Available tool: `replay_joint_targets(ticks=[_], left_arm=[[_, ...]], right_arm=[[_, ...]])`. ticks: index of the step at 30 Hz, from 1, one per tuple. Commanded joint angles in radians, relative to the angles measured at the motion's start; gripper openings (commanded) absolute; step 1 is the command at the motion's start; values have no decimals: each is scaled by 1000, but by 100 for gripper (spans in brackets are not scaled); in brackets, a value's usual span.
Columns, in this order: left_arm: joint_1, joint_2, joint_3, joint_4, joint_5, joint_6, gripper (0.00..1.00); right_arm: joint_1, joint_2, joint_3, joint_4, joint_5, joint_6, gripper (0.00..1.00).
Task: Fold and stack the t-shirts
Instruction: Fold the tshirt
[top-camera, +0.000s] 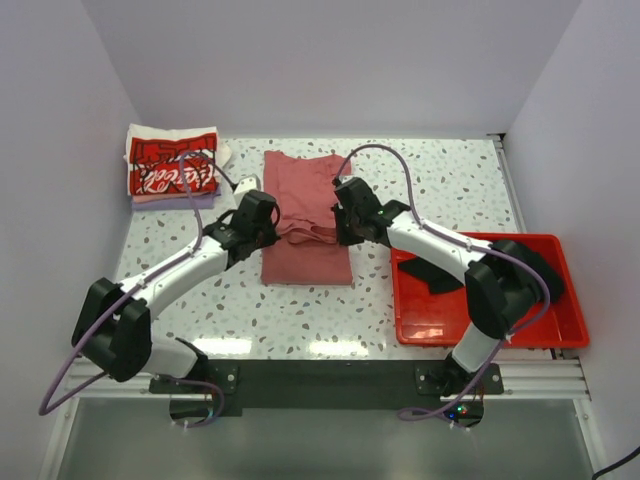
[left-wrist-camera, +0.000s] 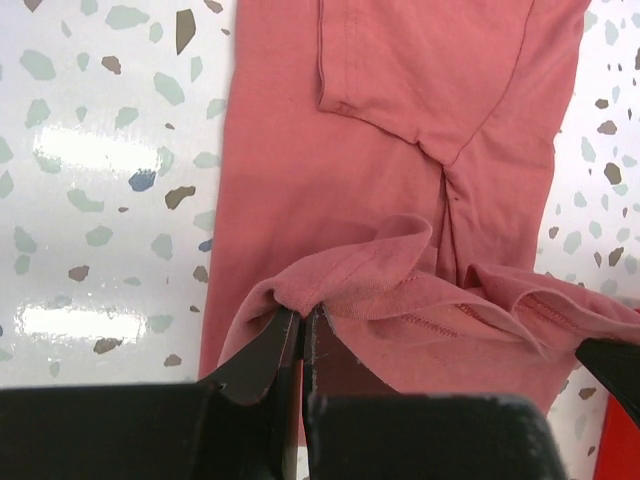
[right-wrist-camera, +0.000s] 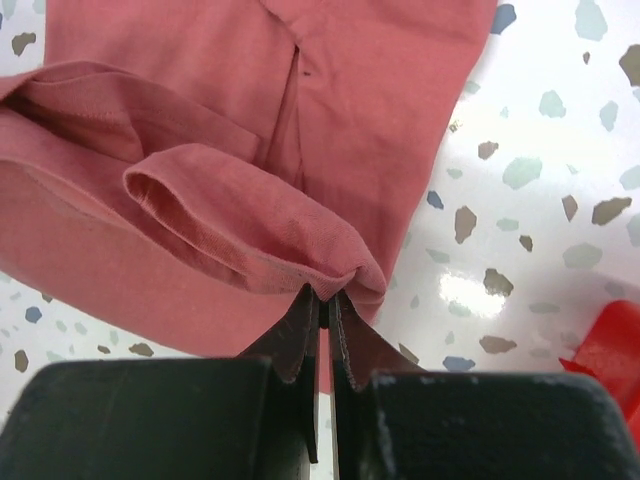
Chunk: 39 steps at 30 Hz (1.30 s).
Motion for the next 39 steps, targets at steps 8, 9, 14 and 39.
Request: replay_joint_targets(ticks=[8,9,14,39], left_arm=[[82,109,90,106,83,111,0],[83,118,93,106,82,111,0],[108,187,124,113,105,124,0],[159,83,77,169,241,94,100]], right_arm=[[-64,101,98,41,-86,-34,0],[-67,109,108,41,-92,-36,0],[-90,167,132,47,-118,-33,0],[-132,152,183,43,-267,-57,99]])
